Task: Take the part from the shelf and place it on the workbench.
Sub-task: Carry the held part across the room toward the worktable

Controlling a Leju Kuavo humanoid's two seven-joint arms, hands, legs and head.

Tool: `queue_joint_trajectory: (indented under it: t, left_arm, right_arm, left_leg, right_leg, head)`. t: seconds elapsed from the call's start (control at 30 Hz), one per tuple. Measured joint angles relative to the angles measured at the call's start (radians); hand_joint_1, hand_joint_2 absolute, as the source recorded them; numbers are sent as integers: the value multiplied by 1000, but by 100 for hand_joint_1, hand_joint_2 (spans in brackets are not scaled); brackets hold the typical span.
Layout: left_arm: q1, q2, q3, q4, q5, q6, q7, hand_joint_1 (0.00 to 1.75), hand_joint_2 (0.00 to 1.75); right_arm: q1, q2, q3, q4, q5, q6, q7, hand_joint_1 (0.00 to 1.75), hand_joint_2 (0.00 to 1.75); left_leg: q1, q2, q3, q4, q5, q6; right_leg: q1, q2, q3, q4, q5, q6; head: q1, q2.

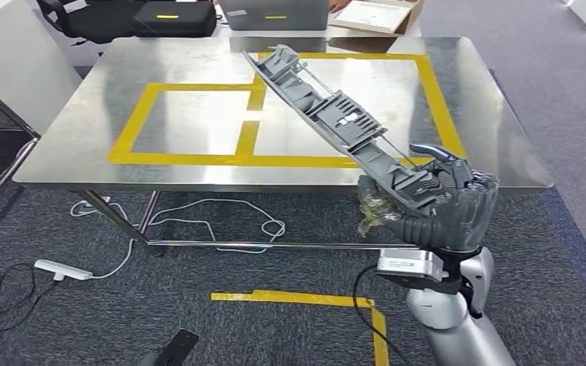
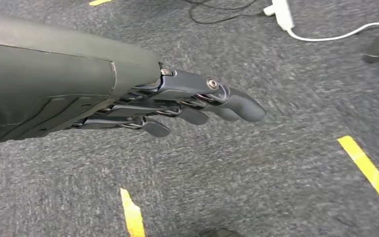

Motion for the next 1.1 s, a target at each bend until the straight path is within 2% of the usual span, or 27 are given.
queue_joint_trajectory:
  t: [0.07, 0.1, 0.13, 0.2, 0.23, 0.27, 0.3, 0.33, 0.37, 0.43, 0.47, 0.5, 0.57, 0.6, 0.67, 0.73, 0.77, 0.8, 0.83, 0.9, 0.93, 0.97, 1.0, 1.1]
  left_arm:
    - [1, 0, -2, 0, 0, 0, 0, 0, 175]
    - [2, -1, -2, 0, 0, 0, 0, 0, 175]
    - [1, -1, -3, 0, 0, 0, 0, 0, 175]
    - [0, -2, -4, 0, 0, 0, 0, 0, 175]
    - [1, -3, -4, 0, 0, 0, 0, 0, 175]
    - [1, -3, -4, 0, 0, 0, 0, 0, 175]
    - [2, -3, -4, 0, 0, 0, 0, 0, 175]
    - [2, -3, -4, 0, 0, 0, 0, 0, 175]
    - [2, -4, -5, 0, 0, 0, 0, 0, 175]
    - [1, -4, -6, 0, 0, 0, 0, 0, 175]
    - [1, -5, -6, 0, 0, 0, 0, 0, 175]
    - [1, -4, -7, 0, 0, 0, 0, 0, 175]
    - [3, -4, -8, 0, 0, 0, 0, 0, 175]
    - [4, -3, -9, 0, 0, 0, 0, 0, 175]
    - [3, -3, -11, 0, 0, 0, 0, 0, 175]
    - [3, -3, -12, 0, 1, 0, 0, 0, 175]
    - [4, -3, -12, 0, 2, -1, 0, 0, 175]
    - [6, -3, -12, 0, 3, -2, 0, 0, 175]
    - [8, -3, -12, 0, 5, -3, 0, 0, 175]
    - [9, -2, -12, 0, 12, -3, -2, 0, 175]
    - [8, -1, -12, 0, 16, -3, -3, 0, 175]
    - [8, 0, -12, 0, 18, -4, -6, 0, 175]
    - [8, 0, -12, 0, 19, -8, -9, 0, 175]
    - [11, 0, -13, 0, 12, -22, -15, 0, 175]
  right_arm:
    - [0, 0, 1, 0, 0, 0, 1, 175, 175]
    - [-1, 0, 1, 0, 0, 0, 1, 175, 175]
    - [-2, 0, 1, 0, 0, 0, 0, 175, 175]
    - [-2, 0, 2, 1, 0, 0, 0, 175, 175]
    - [-1, 0, 3, 2, 0, 0, 0, 175, 175]
    - [0, 0, 3, 2, 0, 0, 0, 175, 175]
    - [1, 0, 4, 3, 0, 0, 0, 175, 175]
    - [1, 0, 4, 4, 0, 0, 0, 175, 175]
    - [1, 0, 4, 4, 0, 0, 0, 175, 175]
    - [-1, 0, 5, 3, 0, -1, 0, 175, 175]
    - [-1, 0, 5, 3, 0, -1, 0, 175, 175]
    - [-1, 0, 6, 4, 0, -1, 0, 175, 175]
    - [0, 0, 6, 4, 0, -1, 1, 175, 175]
    - [-1, 0, 7, 4, 0, -1, 1, 175, 175]
    - [-2, 1, 7, 4, -2, -1, 3, 175, 175]
    - [-1, 2, 7, 7, -8, 1, 11, 175, 175]
    - [-1, 2, 7, 10, -16, 4, 18, 175, 175]
    - [-1, 3, 7, 13, -28, 8, 27, 175, 175]
    - [-1, 4, 7, 16, -42, 14, 36, 175, 175]
    - [-1, 11, 6, 23, -79, 33, 56, 175, 175]
    - [-1, 15, 5, 28, -98, 43, 66, 175, 175]
    - [-1, 20, 5, 32, -109, 52, 73, 175, 175]
    - [-1, 24, 4, 38, -108, 57, 76, 175, 175]
    - [-3, 36, 11, 57, -64, 58, 73, 175, 175]
  left_leg:
    - [3, -12, -1, -7, 3, 6]
    - [6, -17, 0, -11, 6, 11]
    - [9, -22, 1, -14, 8, 15]
    - [11, -33, 1, -14, 9, 18]
    - [11, -38, 1, -14, 9, 19]
    - [11, -44, 1, -13, 9, 19]
    - [11, -51, 2, -13, 9, 18]
    - [11, -58, 4, -13, 9, 18]
    - [11, -66, 6, -12, 8, 17]
    - [9, -79, 5, -10, 7, 9]
    - [9, -84, 2, -8, 8, 4]
    - [9, -88, -2, -8, 10, -2]
    - [12, -91, -6, -6, 10, -12]
    - [12, -84, -11, 5, 1, -17]
    - [14, -60, -46, 84, -49, -28]
    - [16, -46, -106, 213, -108, -36]
    - [17, -45, -125, 256, -119, -37]
    - [18, -44, -129, 266, -112, -37]
    - [18, -44, -115, 238, -87, -35]
    - [15, -41, -51, 113, -23, -26]
    - [13, -39, -22, 53, -4, -20]
    - [11, -37, -4, 15, 3, -16]
    - [9, -36, 1, 1, -1, -12]
    - [13, -38, 2, -10, 2, 1]
  right_leg:
    - [-1, -6, -2, 1, -4, 10]
    - [-2, 0, -10, 18, -18, 16]
    - [-3, 9, -28, 57, -42, 21]
    - [-5, 29, -91, 191, -106, 27]
    - [-5, 33, -123, 256, -129, 29]
    - [-5, 35, -144, 293, -134, 30]
    - [-6, 36, -146, 291, -119, 30]
    - [-7, 37, -126, 245, -85, 30]
    - [-10, 43, -92, 170, -44, 29]
    - [-13, 62, -26, 41, 2, 25]
    - [-13, 69, -10, 10, 7, 22]
    - [-11, 72, -6, 4, 2, 18]
    - [-12, 65, -5, 0, 5, 6]
    - [-13, 60, -3, -2, 7, 0]
    - [-16, 49, -2, -5, 8, -11]
    - [-14, 39, -2, -5, 7, -16]
    - [-14, 36, -2, -4, 7, -16]
    - [-14, 34, -2, -4, 7, -17]
    - [-13, 33, -2, -4, 6, -16]
    - [-11, 32, 0, -3, 5, -14]
    - [-8, 32, -1, -2, 4, -11]
    - [-6, 32, -3, -1, 4, -7]
    - [-5, 31, -6, -1, 4, -2]
    - [-6, 29, -14, 5, -4, 14]
  head:
    - [0, 0]
    - [2, 0]
    - [3, 0]
    - [6, 0]
    - [6, 0]
    - [6, 0]
    - [6, 0]
    - [6, 0]
    - [6, 0]
    - [6, 0]
    - [5, 0]
    - [5, 0]
    - [4, 0]
    - [2, 0]
    - [-3, 0]
    - [-6, 0]
    - [-6, 0]
    - [-6, 0]
    - [-6, 0]
    - [-6, 0]
    - [-6, 0]
    - [-5, 0]
    - [-5, 0]
    - [-4, 0]
